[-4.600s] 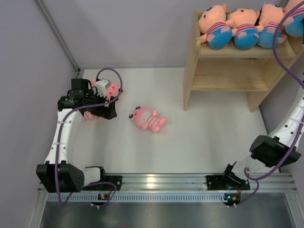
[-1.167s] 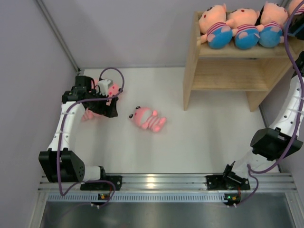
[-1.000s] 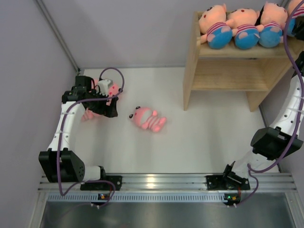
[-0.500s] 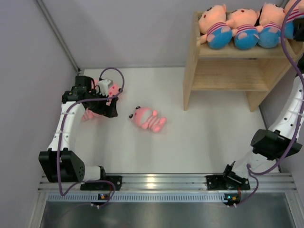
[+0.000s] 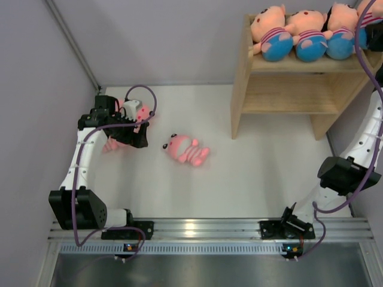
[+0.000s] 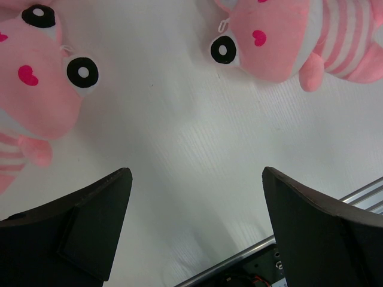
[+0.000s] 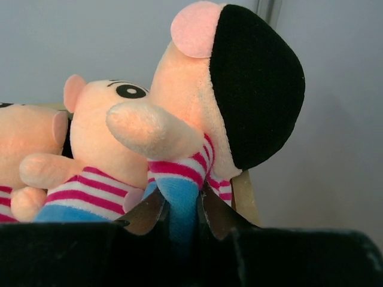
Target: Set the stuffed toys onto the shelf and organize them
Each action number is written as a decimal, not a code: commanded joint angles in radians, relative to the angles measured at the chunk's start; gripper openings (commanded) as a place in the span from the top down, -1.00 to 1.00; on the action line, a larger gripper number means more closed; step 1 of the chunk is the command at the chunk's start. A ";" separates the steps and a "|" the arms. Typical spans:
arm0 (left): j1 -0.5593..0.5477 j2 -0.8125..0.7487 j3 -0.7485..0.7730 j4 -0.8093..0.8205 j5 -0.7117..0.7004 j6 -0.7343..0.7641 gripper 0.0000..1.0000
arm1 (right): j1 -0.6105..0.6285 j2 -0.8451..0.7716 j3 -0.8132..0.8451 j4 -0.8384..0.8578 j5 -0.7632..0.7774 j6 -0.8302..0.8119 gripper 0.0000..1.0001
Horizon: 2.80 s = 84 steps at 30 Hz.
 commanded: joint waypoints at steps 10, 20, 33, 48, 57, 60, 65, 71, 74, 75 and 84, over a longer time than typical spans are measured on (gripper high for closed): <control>-0.005 0.000 0.022 0.002 0.012 0.003 -0.92 | 0.032 -0.051 -0.053 -0.004 0.148 -0.031 -0.16; -0.005 -0.009 0.014 0.002 0.018 0.012 -0.92 | 0.032 -0.126 -0.091 0.049 0.199 -0.031 -0.60; -0.005 -0.029 0.004 0.002 0.016 0.020 -0.92 | 0.032 -0.160 -0.106 0.081 0.212 -0.074 -0.93; -0.004 -0.035 -0.019 0.002 0.003 0.032 -0.92 | 0.053 -0.325 -0.203 0.166 0.095 -0.052 -0.99; -0.004 -0.035 -0.047 0.002 0.003 0.038 -0.92 | 0.397 -0.480 -0.402 0.241 -0.041 -0.130 -0.99; -0.004 -0.037 -0.044 0.003 0.007 0.026 -0.91 | 0.647 -0.437 -0.405 0.202 0.082 -0.192 -0.99; -0.004 -0.058 -0.058 0.005 -0.010 0.021 -0.91 | 0.952 -0.351 -0.438 0.165 0.238 -0.264 -0.98; 0.003 -0.052 -0.087 0.008 -0.065 0.015 -0.92 | 1.184 -0.301 -0.597 0.185 0.266 -0.298 -0.99; 0.009 -0.044 -0.096 0.020 -0.095 0.007 -0.92 | 1.245 -0.293 -0.692 0.205 0.263 -0.287 -0.98; 0.012 -0.043 -0.098 0.023 -0.105 0.004 -0.92 | 1.270 -0.293 -0.720 0.216 0.263 -0.284 -0.98; 0.026 -0.028 -0.140 0.065 -0.232 -0.002 -0.92 | 1.342 -0.267 -0.944 0.216 0.310 -0.242 -0.96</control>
